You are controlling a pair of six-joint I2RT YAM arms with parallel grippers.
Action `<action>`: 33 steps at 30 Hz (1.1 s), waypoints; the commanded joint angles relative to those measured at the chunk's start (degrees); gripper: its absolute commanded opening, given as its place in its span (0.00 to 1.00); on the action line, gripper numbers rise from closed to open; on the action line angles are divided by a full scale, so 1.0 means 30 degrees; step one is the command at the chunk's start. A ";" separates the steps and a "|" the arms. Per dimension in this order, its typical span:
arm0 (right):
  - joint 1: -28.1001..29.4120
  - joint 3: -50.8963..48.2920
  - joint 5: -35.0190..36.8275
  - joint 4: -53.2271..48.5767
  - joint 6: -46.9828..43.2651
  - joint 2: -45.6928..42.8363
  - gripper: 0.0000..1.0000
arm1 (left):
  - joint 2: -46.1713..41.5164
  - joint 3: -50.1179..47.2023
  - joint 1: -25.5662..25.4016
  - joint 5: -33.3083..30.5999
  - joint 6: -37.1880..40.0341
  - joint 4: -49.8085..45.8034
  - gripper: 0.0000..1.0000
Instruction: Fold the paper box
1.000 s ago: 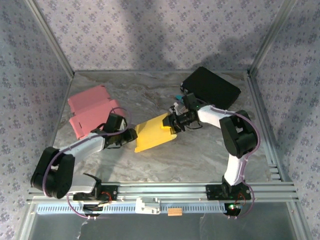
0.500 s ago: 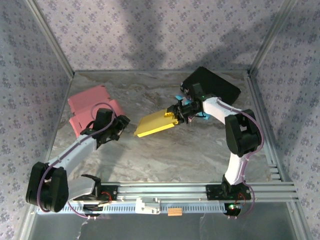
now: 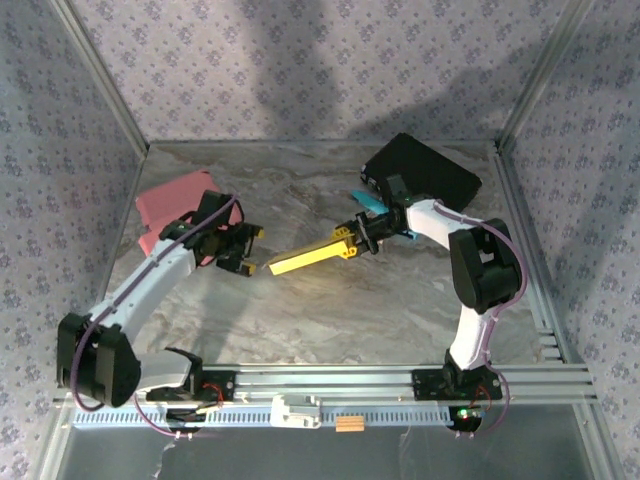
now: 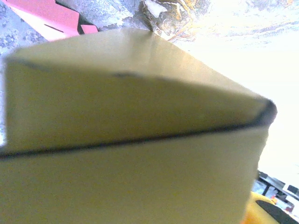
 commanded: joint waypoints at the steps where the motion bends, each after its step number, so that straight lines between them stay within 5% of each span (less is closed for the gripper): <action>1: 0.0127 -0.0247 0.0009 0.0249 0.2231 -0.0129 0.38 | -0.0768 0.0452 -0.1587 -0.0807 -0.5222 -0.4994 0.71; 9: 0.1067 -0.1120 0.0101 0.0932 0.3885 0.0263 0.35 | -0.0138 0.1582 -0.4510 -0.3927 -1.0016 -0.4551 0.75; 27: 0.1445 -0.2012 0.0398 0.3547 0.6222 0.0168 0.33 | 0.1213 0.0333 -0.5969 -0.4766 -1.3419 -0.1643 0.76; 33: 0.1862 -0.2661 0.0666 0.4582 0.7308 -0.0068 0.33 | 0.1382 -0.1182 -0.6027 -0.7378 -1.5168 0.0683 0.73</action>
